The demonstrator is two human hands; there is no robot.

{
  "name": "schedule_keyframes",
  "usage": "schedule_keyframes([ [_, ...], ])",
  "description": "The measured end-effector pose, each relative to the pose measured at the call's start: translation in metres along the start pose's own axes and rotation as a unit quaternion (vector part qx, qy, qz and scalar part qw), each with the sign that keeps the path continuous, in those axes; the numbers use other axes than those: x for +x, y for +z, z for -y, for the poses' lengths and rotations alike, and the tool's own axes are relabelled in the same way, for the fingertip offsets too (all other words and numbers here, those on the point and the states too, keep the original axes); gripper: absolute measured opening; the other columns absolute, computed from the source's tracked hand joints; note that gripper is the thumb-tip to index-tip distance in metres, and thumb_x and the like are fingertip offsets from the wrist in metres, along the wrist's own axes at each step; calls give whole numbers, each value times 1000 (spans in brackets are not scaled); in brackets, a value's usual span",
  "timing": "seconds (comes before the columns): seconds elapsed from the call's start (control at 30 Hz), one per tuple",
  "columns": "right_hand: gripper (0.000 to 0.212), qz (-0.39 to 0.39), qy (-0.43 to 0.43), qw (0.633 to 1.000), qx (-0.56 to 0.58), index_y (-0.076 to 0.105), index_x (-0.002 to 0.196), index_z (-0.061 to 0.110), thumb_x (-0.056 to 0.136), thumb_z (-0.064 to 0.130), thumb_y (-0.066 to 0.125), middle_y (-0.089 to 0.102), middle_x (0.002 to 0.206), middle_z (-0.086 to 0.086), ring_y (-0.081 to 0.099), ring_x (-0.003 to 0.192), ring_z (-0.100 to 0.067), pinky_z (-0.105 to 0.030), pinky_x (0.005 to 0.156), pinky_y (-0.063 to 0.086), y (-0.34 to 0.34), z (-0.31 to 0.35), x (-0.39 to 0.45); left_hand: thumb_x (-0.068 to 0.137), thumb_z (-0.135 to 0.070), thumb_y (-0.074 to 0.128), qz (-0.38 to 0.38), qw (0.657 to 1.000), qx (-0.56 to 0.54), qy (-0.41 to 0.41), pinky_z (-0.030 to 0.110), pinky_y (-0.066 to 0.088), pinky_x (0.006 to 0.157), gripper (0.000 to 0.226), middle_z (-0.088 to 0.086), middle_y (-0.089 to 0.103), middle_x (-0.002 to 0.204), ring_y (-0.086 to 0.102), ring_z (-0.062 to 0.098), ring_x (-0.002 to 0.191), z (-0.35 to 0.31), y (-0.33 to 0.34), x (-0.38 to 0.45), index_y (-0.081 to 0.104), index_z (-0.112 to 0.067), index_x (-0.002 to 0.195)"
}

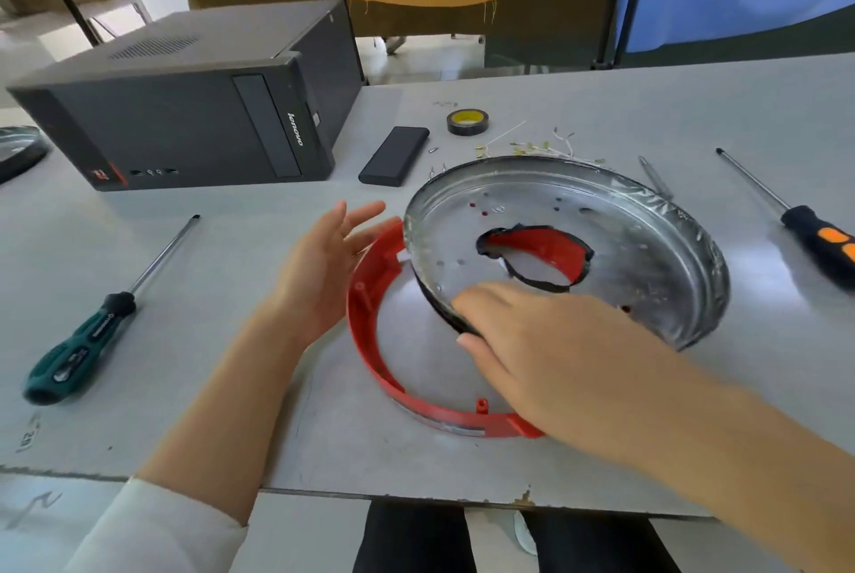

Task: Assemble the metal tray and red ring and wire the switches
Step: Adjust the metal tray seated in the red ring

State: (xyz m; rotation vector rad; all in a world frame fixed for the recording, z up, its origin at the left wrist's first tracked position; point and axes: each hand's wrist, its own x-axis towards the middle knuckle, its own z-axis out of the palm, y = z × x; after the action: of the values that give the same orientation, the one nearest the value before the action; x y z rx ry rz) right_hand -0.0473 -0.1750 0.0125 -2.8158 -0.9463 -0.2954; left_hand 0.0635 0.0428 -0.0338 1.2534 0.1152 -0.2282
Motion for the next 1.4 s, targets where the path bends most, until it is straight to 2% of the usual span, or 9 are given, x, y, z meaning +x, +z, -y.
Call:
schedule_keyframes([
  [0.17,36,32,11,998,-61,51,79,20,63,22,83,44,64,6,37,34,-16,-22,34,13,11,16,10,94,-56,36,20,1000,15,-3,40,52,83,52,4,68,123,67,23,107,3,6,1,57,-23,129],
  [0.27,26,41,-24,998,-34,42,87,22,87,41,60,41,74,7,51,54,-18,-26,40,23,11,20,17,93,-54,41,21,1000,14,-3,42,52,87,52,9,63,128,66,26,108,4,7,1,56,-21,131],
  [0.37,54,62,21,992,104,51,99,28,82,70,23,51,81,14,52,75,-6,-31,61,40,-6,5,24,96,-52,38,27,1000,14,2,39,53,82,52,9,62,130,67,24,106,4,7,1,55,-20,132],
  [0.47,51,79,44,985,145,55,96,33,78,70,25,49,81,18,46,81,-1,-29,74,39,-16,-23,34,97,-53,35,30,999,21,11,37,52,82,53,8,62,130,67,23,108,4,8,0,53,-19,134],
  [0.6,48,139,88,980,116,54,115,31,81,63,42,50,108,13,48,102,-8,-32,92,42,-16,-58,46,97,-56,30,40,998,35,23,36,51,85,58,4,63,130,65,20,113,5,11,-2,51,-20,137],
  [0.77,49,214,102,965,113,53,114,32,79,66,51,58,92,23,55,84,5,-21,75,46,-10,-71,53,97,-60,26,53,997,44,29,43,45,100,63,5,60,134,60,23,120,7,12,-3,49,-18,139],
  [0.97,43,278,73,947,142,57,81,18,79,61,60,61,63,10,52,48,0,-12,45,36,-4,-72,61,97,-62,22,68,996,51,35,46,42,103,66,6,59,135,58,24,123,9,13,-2,50,-18,138],
  [1.23,50,250,84,955,135,59,74,17,72,68,57,66,63,2,45,43,0,-22,49,33,3,-65,66,97,-62,18,75,995,47,40,40,50,91,69,5,63,131,61,23,119,8,15,-3,50,-17,138],
  [1.4,54,231,81,962,125,64,82,11,76,64,58,67,65,-4,43,45,-4,-15,43,34,6,-62,67,97,-64,15,84,994,54,37,30,58,78,69,3,66,126,64,21,115,8,15,-4,53,-19,134],
])
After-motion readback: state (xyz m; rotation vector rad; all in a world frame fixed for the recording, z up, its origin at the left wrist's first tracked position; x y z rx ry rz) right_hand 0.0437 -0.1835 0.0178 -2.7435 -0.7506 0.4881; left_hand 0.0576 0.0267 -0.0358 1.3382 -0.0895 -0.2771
